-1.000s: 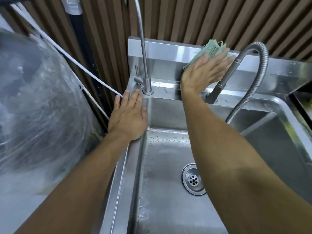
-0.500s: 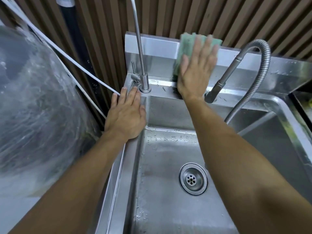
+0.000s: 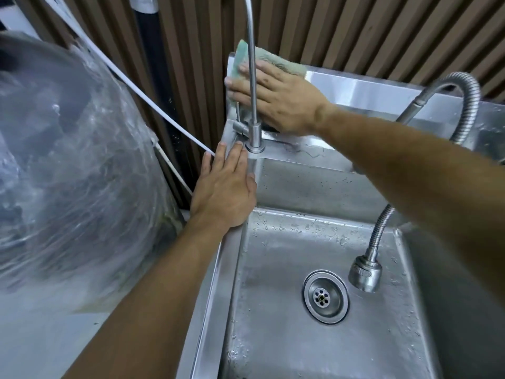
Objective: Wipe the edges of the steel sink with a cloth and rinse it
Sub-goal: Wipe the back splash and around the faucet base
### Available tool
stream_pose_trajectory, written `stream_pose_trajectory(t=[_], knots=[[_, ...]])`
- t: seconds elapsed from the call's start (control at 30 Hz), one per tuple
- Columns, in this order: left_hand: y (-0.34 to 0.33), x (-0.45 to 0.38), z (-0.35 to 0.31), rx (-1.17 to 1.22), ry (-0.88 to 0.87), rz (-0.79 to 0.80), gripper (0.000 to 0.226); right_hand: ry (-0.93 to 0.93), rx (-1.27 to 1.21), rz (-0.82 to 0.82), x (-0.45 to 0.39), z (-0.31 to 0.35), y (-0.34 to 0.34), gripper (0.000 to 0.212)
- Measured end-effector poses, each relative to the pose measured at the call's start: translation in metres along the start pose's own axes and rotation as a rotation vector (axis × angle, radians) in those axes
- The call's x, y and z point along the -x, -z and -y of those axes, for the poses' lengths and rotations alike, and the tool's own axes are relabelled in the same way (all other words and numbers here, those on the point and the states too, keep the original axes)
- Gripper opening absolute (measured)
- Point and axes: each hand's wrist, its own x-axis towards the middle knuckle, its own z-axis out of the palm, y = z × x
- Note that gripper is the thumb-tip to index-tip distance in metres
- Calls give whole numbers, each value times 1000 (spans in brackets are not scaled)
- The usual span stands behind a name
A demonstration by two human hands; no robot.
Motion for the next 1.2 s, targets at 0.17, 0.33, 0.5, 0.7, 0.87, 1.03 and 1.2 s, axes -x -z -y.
stream_pose_trajectory(t=[0.17, 0.33, 0.5, 0.7, 0.87, 1.03, 1.2], knots=[[3, 1, 1, 19, 12, 22, 62, 255, 174, 98, 23, -19, 12, 62], [6, 3, -1, 28, 18, 23, 66, 546, 280, 171, 67, -59, 24, 65], [3, 2, -1, 17, 28, 11, 62, 533, 264, 170, 13, -50, 26, 63], [3, 2, -1, 10, 17, 8, 61, 140, 259, 142, 26, 1, 15, 58], [6, 6, -1, 3, 12, 31, 61, 118, 264, 252, 81, -4, 16, 65], [5, 8, 1, -7, -6, 33, 61, 355, 499, 546, 96, -38, 49, 83], [3, 7, 3, -3, -10, 10, 61, 732, 337, 286, 78, -78, 35, 89]])
